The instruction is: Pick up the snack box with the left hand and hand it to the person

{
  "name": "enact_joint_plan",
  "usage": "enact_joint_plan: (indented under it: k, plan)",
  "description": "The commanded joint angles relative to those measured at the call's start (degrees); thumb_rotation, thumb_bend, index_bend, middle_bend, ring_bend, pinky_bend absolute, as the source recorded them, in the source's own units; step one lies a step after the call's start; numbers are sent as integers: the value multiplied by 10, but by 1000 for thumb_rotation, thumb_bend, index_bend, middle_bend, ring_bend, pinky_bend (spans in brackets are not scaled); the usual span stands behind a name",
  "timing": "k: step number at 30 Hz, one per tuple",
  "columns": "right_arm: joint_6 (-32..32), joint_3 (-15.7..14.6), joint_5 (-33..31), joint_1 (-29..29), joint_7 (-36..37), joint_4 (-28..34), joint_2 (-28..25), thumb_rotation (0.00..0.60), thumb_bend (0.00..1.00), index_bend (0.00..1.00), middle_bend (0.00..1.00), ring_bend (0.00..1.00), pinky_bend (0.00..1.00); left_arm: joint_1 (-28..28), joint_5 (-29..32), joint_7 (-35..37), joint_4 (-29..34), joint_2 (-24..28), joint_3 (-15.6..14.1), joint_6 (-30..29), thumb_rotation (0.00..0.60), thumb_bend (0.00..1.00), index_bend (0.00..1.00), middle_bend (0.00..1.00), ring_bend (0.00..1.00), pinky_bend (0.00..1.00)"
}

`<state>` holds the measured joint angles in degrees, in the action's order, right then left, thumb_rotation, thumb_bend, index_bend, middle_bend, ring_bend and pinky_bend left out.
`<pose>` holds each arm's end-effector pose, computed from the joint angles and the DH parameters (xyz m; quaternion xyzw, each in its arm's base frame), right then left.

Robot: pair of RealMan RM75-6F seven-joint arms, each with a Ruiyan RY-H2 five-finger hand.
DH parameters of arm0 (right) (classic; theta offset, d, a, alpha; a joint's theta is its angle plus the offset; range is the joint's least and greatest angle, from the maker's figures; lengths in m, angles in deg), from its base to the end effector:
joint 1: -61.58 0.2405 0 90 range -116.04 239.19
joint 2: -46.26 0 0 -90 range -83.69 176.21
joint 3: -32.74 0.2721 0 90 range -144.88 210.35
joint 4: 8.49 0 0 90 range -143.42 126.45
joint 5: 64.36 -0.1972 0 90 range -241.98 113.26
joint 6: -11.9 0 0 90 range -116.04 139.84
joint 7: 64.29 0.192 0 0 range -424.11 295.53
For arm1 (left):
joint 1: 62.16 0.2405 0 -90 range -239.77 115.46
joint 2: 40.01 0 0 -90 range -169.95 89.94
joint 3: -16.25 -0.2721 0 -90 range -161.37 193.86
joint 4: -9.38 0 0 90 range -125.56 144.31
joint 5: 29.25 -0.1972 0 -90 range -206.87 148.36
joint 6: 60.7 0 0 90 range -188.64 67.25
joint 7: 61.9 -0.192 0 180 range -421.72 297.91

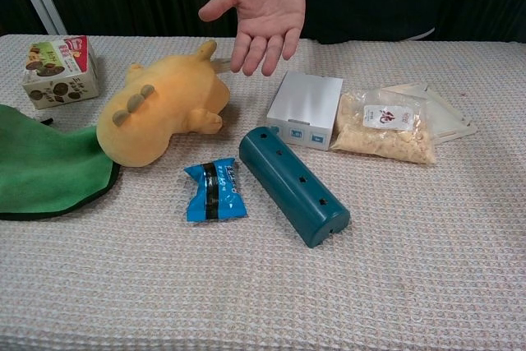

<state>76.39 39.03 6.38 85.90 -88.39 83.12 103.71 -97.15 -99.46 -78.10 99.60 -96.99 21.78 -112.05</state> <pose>-0.2955 -0.3458 0.1928 0.7088 -0.2555 0.2112 0.6226 -0.2578 0.3892 0.1624 -0.7596 -0.2880 -0.2225 0.5390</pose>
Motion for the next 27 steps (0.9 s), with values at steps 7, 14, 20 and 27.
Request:
enact_joint_plan:
  k: [7,14,20,27]
  plan:
    - [22,0,14,-8,0,24,-11,600,367,0,0,0,0,-71,126,87,-119,-87,64,98,600,16,89,119,88,184]
    - [65,-6,46,-33,3,73,-48,600,365,0,0,0,0,-131,207,48,-302,-188,64,163,600,18,65,109,86,184]
    - [93,-8,69,-49,12,99,-71,600,365,0,0,0,0,-157,265,64,-412,-251,72,237,600,5,40,77,71,184]
    - [104,-10,89,-56,4,108,-74,600,366,0,0,0,0,-168,265,36,-475,-275,33,276,600,0,1,20,17,159]
